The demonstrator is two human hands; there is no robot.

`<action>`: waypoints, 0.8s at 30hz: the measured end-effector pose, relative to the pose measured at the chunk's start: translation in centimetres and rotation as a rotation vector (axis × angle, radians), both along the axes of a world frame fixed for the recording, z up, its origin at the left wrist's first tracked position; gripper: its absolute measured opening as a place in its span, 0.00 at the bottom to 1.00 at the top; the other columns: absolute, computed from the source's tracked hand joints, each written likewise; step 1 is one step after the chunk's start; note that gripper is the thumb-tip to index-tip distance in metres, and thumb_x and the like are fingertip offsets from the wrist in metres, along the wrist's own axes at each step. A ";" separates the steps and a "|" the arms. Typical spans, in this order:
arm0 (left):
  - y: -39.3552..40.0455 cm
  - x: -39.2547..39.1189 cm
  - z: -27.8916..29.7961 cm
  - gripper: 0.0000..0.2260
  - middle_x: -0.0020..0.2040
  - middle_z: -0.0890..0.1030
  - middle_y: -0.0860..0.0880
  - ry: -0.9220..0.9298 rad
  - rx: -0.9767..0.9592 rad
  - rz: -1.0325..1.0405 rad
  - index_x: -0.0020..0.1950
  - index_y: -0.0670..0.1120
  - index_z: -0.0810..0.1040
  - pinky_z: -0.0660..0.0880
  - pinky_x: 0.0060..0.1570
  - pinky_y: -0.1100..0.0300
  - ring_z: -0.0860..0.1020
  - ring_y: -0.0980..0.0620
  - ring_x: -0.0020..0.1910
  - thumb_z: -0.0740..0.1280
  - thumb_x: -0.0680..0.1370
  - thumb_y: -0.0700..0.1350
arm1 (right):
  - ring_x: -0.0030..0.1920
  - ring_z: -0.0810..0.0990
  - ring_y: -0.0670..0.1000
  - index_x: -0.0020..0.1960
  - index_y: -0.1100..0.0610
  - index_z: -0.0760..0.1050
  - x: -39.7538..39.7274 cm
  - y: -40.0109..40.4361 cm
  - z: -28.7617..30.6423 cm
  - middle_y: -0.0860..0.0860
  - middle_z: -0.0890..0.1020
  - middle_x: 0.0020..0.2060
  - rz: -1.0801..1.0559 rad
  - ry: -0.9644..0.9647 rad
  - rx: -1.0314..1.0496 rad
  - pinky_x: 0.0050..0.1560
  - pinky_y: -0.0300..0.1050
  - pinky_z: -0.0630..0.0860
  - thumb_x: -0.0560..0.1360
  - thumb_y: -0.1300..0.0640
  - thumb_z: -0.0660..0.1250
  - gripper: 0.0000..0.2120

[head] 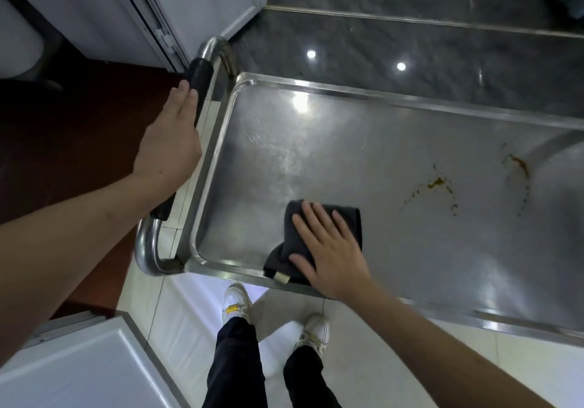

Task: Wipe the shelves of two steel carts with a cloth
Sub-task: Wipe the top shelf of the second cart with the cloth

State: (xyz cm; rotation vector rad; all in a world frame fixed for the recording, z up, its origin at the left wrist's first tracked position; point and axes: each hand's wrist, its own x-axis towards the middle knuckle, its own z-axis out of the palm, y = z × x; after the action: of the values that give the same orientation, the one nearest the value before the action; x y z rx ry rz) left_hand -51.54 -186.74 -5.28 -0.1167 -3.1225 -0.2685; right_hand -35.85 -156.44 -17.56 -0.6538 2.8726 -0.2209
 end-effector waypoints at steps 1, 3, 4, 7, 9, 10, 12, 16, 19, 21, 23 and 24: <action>0.0 0.0 0.0 0.27 0.83 0.51 0.45 -0.003 0.005 0.001 0.82 0.42 0.54 0.64 0.74 0.42 0.52 0.46 0.82 0.54 0.82 0.36 | 0.85 0.46 0.53 0.86 0.52 0.54 0.4 -0.7 -0.1 0.52 0.49 0.85 0.008 0.002 -0.010 0.82 0.60 0.51 0.84 0.34 0.53 0.36; -0.2 0.0 0.0 0.27 0.83 0.50 0.47 -0.012 0.021 0.007 0.82 0.43 0.53 0.62 0.75 0.42 0.51 0.47 0.82 0.54 0.83 0.36 | 0.85 0.46 0.53 0.85 0.52 0.55 0.4 -2.4 -0.3 0.52 0.49 0.86 0.028 0.017 -0.037 0.83 0.60 0.50 0.84 0.33 0.52 0.36; -0.2 0.0 0.0 0.27 0.84 0.49 0.47 -0.015 0.030 0.011 0.82 0.44 0.53 0.62 0.75 0.42 0.51 0.47 0.82 0.54 0.83 0.36 | 0.85 0.46 0.53 0.85 0.52 0.55 0.1 -3.4 -0.4 0.52 0.50 0.85 0.045 0.024 -0.048 0.83 0.60 0.50 0.84 0.33 0.52 0.36; -0.2 0.0 0.0 0.27 0.84 0.50 0.47 -0.004 0.050 0.009 0.82 0.43 0.53 0.60 0.76 0.44 0.51 0.47 0.82 0.54 0.83 0.35 | 0.85 0.47 0.54 0.85 0.52 0.56 -1.4 -7.2 -0.8 0.53 0.51 0.85 0.080 0.040 -0.075 0.82 0.60 0.50 0.84 0.33 0.52 0.36; -0.2 0.0 0.0 0.27 0.84 0.50 0.47 0.005 0.052 0.005 0.82 0.43 0.53 0.59 0.76 0.46 0.50 0.48 0.82 0.54 0.83 0.36 | 0.85 0.49 0.54 0.85 0.53 0.57 -2.6 -10.0 -1.0 0.53 0.52 0.85 0.085 0.037 -0.106 0.82 0.60 0.51 0.84 0.32 0.53 0.37; -0.2 0.0 0.0 0.27 0.84 0.49 0.47 0.006 0.051 0.007 0.83 0.43 0.53 0.59 0.76 0.46 0.50 0.49 0.82 0.55 0.83 0.36 | 0.85 0.49 0.55 0.85 0.53 0.57 -3.3 -11.3 -1.0 0.53 0.53 0.85 0.088 0.036 -0.116 0.82 0.60 0.50 0.83 0.32 0.53 0.37; -0.3 0.0 -0.1 0.28 0.84 0.49 0.47 0.009 0.046 0.006 0.83 0.43 0.53 0.60 0.77 0.46 0.50 0.49 0.82 0.55 0.83 0.36 | 0.85 0.49 0.55 0.85 0.53 0.56 -4.4 -13.4 -0.8 0.54 0.52 0.85 0.093 0.033 -0.121 0.83 0.60 0.49 0.83 0.31 0.53 0.39; -0.4 0.0 0.1 0.27 0.83 0.51 0.46 0.009 0.051 -0.004 0.82 0.43 0.55 0.63 0.76 0.45 0.54 0.47 0.81 0.55 0.83 0.37 | 0.85 0.48 0.55 0.85 0.52 0.55 -4.7 -14.3 -0.8 0.53 0.51 0.85 0.107 0.020 -0.145 0.83 0.59 0.47 0.81 0.28 0.54 0.41; -0.3 0.0 0.4 0.27 0.83 0.52 0.46 0.007 0.062 -0.008 0.82 0.43 0.56 0.63 0.75 0.46 0.54 0.47 0.81 0.55 0.82 0.37 | 0.85 0.49 0.53 0.85 0.51 0.57 -3.2 -11.4 -1.0 0.52 0.52 0.85 0.123 0.037 -0.159 0.83 0.57 0.49 0.80 0.28 0.57 0.42; -0.3 0.1 0.6 0.27 0.83 0.52 0.46 0.002 0.067 -0.001 0.82 0.43 0.55 0.62 0.74 0.45 0.53 0.47 0.81 0.54 0.82 0.37 | 0.85 0.49 0.51 0.85 0.51 0.58 -1.9 -8.4 -1.1 0.51 0.52 0.85 0.116 0.062 -0.155 0.83 0.57 0.49 0.79 0.29 0.59 0.41; -0.3 0.2 0.5 0.27 0.83 0.51 0.47 -0.003 0.070 0.005 0.82 0.43 0.55 0.62 0.75 0.45 0.52 0.47 0.82 0.54 0.82 0.36 | 0.85 0.47 0.50 0.85 0.50 0.57 -0.7 -5.7 -1.2 0.50 0.52 0.85 0.087 0.077 -0.147 0.83 0.56 0.49 0.79 0.29 0.59 0.41; -0.3 0.2 0.5 0.27 0.83 0.51 0.47 -0.006 0.070 0.009 0.82 0.43 0.55 0.62 0.75 0.44 0.52 0.48 0.82 0.54 0.82 0.37 | 0.85 0.47 0.50 0.85 0.50 0.58 -0.3 -4.8 -1.3 0.50 0.52 0.85 0.067 0.077 -0.141 0.83 0.56 0.48 0.79 0.28 0.59 0.42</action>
State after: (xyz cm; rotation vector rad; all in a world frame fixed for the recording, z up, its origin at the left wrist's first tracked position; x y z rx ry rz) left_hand -51.38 -187.01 -4.79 -0.1022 -3.1142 -0.3788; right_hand -36.19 -161.27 -18.82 -0.8000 2.9222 -0.3997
